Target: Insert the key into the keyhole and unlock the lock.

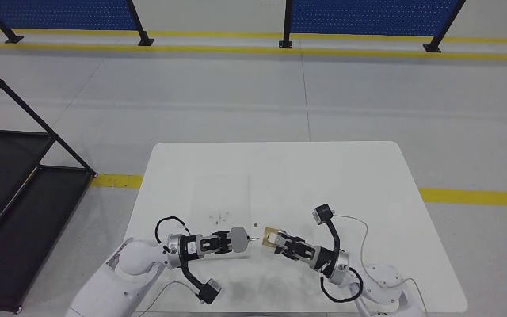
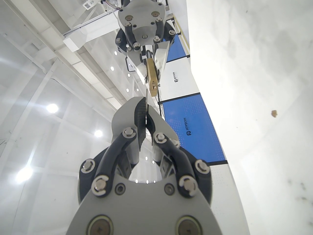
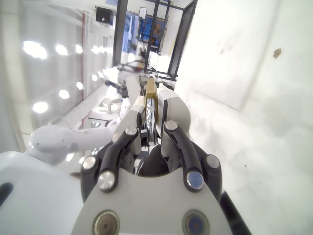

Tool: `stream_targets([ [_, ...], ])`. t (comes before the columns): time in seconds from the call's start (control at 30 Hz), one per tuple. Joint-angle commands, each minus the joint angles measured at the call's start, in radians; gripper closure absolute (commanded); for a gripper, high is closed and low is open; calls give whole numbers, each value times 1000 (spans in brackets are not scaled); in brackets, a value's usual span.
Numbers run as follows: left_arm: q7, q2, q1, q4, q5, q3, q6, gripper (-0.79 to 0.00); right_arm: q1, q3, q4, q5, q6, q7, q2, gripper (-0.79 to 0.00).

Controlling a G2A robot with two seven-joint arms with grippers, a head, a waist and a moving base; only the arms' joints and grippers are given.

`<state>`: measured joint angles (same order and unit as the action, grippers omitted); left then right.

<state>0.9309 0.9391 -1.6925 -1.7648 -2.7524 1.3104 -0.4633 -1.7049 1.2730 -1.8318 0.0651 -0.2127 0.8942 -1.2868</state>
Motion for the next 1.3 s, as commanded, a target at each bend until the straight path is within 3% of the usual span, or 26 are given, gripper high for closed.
stream_targets([
  [0.0,0,0,3,2,2,-3,1,0,3,-4,3,11,-2,3,2,0],
  [1.27,4,-4,29,18,19,-40,0,0,19,-44,5,72,-23,-9,46,0],
])
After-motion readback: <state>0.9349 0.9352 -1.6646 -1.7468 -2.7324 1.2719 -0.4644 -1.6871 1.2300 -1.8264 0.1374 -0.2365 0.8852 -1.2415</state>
